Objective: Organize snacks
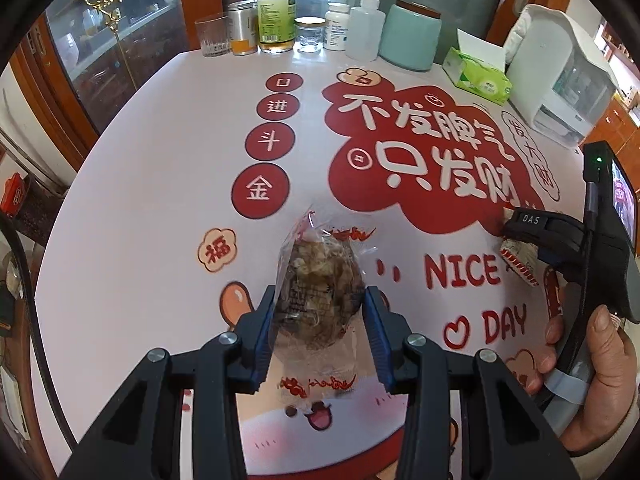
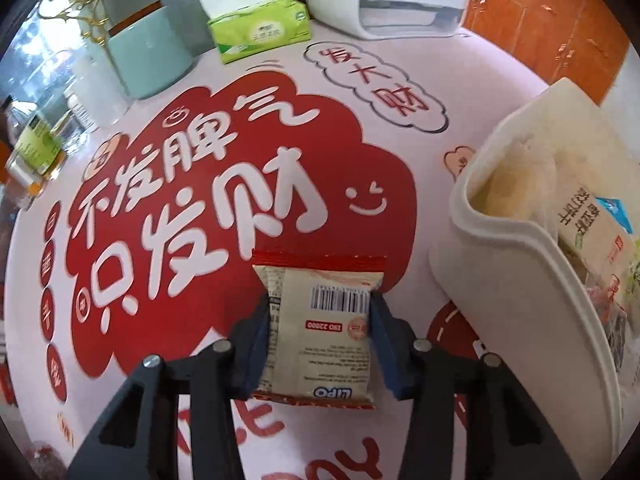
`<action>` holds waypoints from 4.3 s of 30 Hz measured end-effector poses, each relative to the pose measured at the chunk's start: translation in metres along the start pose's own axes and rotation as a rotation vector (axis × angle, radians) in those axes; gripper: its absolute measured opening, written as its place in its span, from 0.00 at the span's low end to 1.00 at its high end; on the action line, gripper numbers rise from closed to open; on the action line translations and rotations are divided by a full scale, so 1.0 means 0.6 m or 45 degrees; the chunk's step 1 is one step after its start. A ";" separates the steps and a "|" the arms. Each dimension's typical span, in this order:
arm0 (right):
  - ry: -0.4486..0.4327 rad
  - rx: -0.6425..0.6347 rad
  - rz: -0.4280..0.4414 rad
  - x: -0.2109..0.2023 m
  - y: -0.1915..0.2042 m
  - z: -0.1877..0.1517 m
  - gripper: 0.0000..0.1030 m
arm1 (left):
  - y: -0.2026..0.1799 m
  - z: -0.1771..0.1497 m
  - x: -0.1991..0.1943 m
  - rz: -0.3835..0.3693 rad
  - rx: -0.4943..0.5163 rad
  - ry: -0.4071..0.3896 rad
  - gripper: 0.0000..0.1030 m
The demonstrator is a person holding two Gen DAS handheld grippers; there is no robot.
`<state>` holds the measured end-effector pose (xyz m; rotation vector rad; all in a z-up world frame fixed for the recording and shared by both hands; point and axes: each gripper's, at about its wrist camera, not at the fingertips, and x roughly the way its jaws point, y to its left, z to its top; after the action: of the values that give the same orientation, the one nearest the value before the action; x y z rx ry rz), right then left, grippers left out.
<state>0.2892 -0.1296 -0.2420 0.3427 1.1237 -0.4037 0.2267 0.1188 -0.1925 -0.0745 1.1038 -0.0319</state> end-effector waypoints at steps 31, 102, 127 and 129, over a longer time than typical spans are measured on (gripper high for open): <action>-0.417 -0.469 0.401 -0.419 -0.345 -0.096 0.45 | -0.402 -0.036 -0.302 -0.304 0.308 -0.272 0.39; -0.284 -0.479 0.495 -0.457 -0.401 -0.111 0.62 | -0.336 -0.142 -0.415 0.101 0.106 -0.310 0.99; -0.300 -0.477 0.492 -0.516 -0.386 -0.151 0.63 | -0.334 -0.186 -0.452 0.102 0.063 -0.336 0.99; -0.296 -0.478 0.490 -0.517 -0.387 -0.155 0.63 | -0.334 -0.191 -0.454 0.110 0.061 -0.333 0.99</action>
<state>-0.0114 -0.2476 -0.0087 0.1686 0.8583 0.1080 0.0039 -0.0691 0.0142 0.0124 0.8435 0.0283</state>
